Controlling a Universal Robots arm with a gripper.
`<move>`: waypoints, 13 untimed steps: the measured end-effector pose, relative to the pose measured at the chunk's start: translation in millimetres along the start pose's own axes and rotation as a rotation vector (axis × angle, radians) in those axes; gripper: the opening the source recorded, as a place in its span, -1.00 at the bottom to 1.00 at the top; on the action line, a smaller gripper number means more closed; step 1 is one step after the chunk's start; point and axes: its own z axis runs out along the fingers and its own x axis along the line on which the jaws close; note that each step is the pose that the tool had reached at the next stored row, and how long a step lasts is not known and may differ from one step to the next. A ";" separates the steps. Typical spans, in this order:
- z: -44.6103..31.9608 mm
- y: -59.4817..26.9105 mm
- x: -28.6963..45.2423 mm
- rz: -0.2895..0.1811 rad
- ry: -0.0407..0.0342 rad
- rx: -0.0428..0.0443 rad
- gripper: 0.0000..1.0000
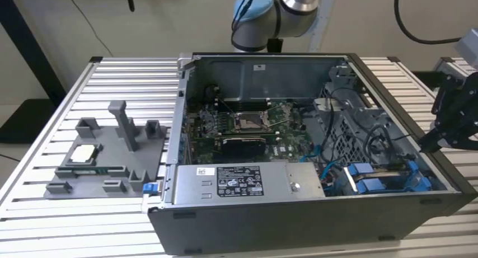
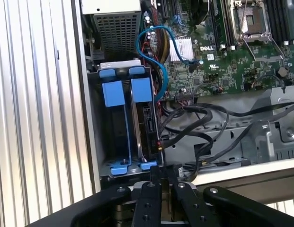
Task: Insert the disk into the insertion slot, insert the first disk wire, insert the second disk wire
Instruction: 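Insert the second disk wire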
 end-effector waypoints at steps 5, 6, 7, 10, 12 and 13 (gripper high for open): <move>-1.5 6.9 -2.9 0.004 -0.0040 0.0221 -0.69; -1.2 9.0 -3.9 0.005 -0.0044 0.0262 -0.69; -0.7 11.4 -5.1 0.005 -0.0049 0.0291 -0.69; 0.9 20.3 -8.5 0.005 -0.0060 0.0356 -0.69; 2.0 26.3 -10.8 0.005 -0.0066 0.0394 -0.69; 2.6 29.4 -12.0 0.005 -0.0068 0.0409 -0.69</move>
